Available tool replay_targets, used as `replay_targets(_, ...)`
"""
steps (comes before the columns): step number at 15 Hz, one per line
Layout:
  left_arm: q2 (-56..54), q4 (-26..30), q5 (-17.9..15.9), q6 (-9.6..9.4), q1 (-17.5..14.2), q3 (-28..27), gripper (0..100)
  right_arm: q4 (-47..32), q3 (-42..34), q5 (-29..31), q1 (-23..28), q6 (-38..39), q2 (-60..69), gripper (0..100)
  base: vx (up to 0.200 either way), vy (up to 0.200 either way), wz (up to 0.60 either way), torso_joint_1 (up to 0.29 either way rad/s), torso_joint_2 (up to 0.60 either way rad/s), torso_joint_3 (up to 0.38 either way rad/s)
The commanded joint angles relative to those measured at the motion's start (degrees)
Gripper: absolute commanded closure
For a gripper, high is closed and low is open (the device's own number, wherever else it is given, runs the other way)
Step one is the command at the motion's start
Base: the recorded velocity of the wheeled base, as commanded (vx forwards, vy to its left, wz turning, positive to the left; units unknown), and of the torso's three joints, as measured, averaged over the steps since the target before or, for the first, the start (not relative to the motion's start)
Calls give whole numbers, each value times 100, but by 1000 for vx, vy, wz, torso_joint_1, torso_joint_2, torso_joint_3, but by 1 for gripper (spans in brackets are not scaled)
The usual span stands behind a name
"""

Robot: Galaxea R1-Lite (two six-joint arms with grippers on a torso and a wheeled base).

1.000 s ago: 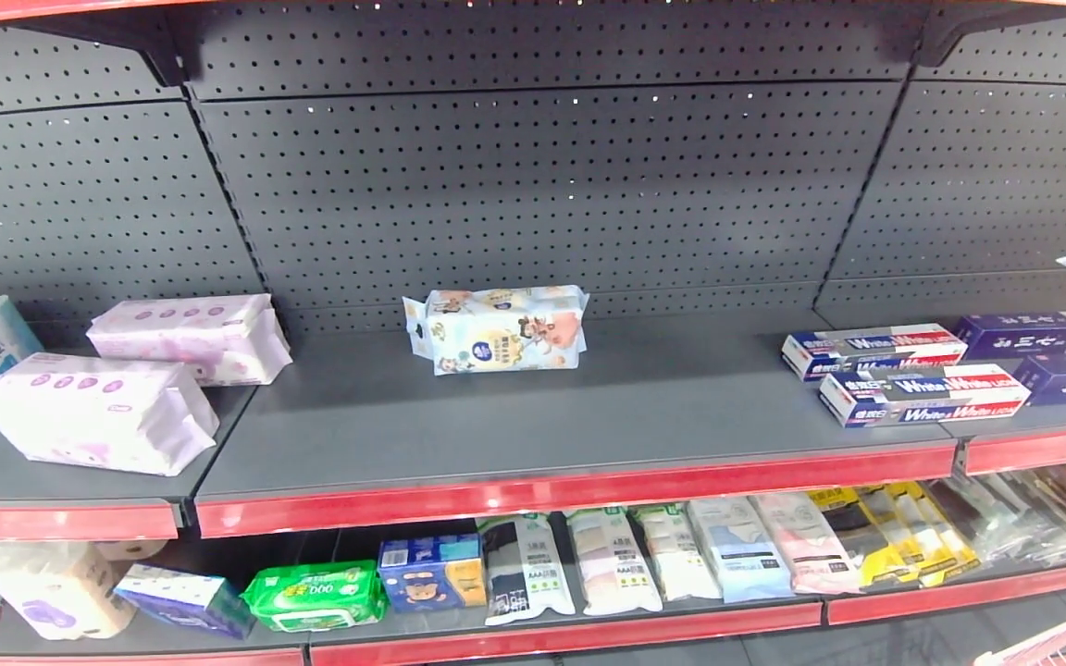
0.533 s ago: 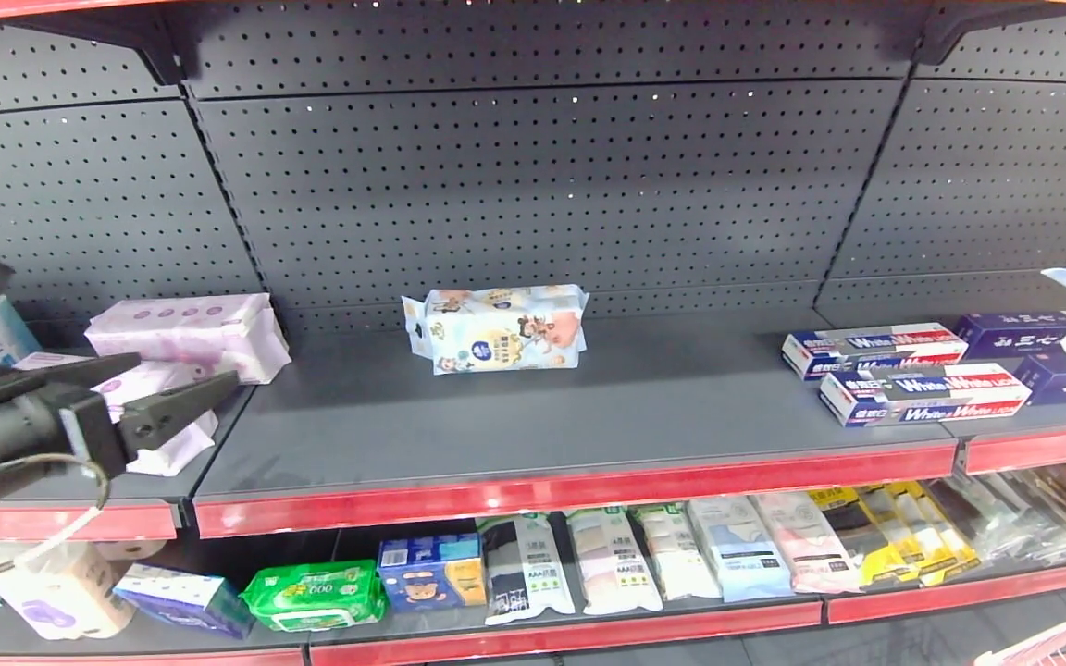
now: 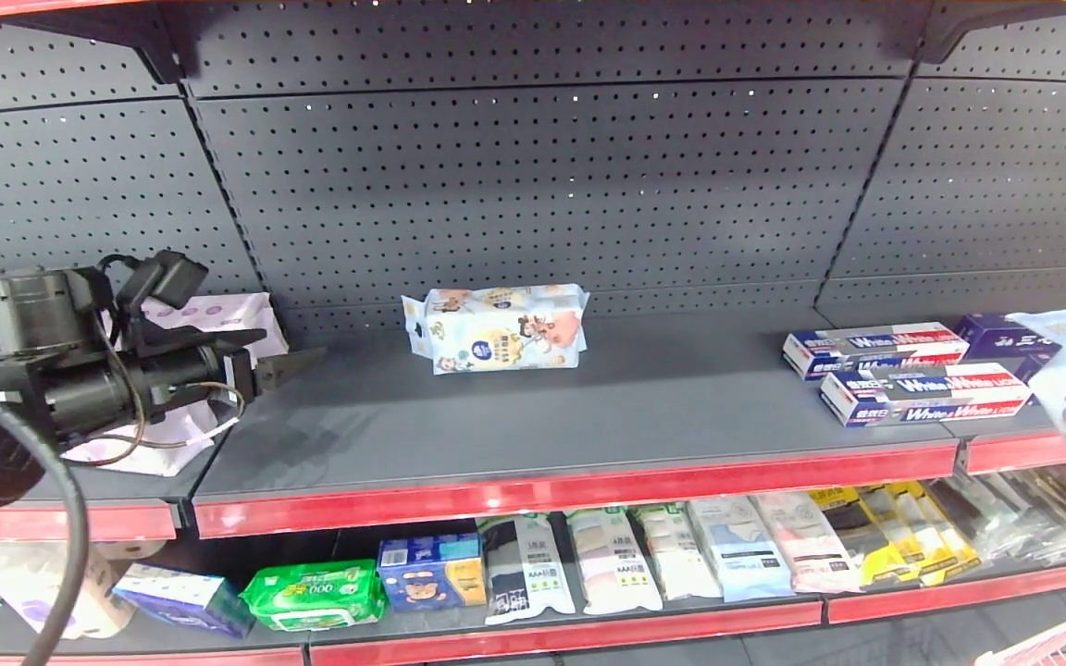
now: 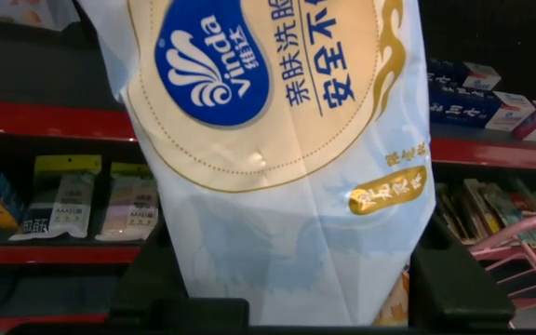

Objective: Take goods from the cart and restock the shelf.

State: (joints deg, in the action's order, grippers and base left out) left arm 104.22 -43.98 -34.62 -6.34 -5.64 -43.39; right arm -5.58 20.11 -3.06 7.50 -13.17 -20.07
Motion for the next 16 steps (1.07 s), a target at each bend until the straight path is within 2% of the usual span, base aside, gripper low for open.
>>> replay_targets(1,1066,-778,-554,1,46,-214,0,-321,45,-10,-3,-19,293,100,0,0,0,0,0,0)
replay_targets(3,1575,-1165,-669,1,160,-566,0,-672,72,-10,-3,-90,556,100,0,0,0,0,0,0)
replay_targets(6,1734,-1156,-1196,19,266,-847,0,-848,63,-10,-3,-125,679,100,0,0,0,0,0,0)
replay_targets(8,1997,-1218,-1258,-25,327,-1093,0,-848,63,-19,-3,-178,671,100,0,0,0,0,0,0)
replay_targets(10,2182,-1376,-1512,-43,389,-1207,0,-848,54,-19,-3,-178,688,100,0,0,0,0,0,0)
replay_targets(11,2278,-1376,-1530,-96,389,-1322,0,-848,54,-19,-3,-178,688,100,0,0,0,0,0,0)
replay_targets(14,2727,-1385,-1574,-438,380,-1866,0,-848,36,-19,-3,-186,679,100,0,0,0,0,0,0)
replay_targets(16,2929,-1376,-1592,-438,389,-2192,0,-848,10,-19,-3,-222,697,100,0,0,0,0,0,0)
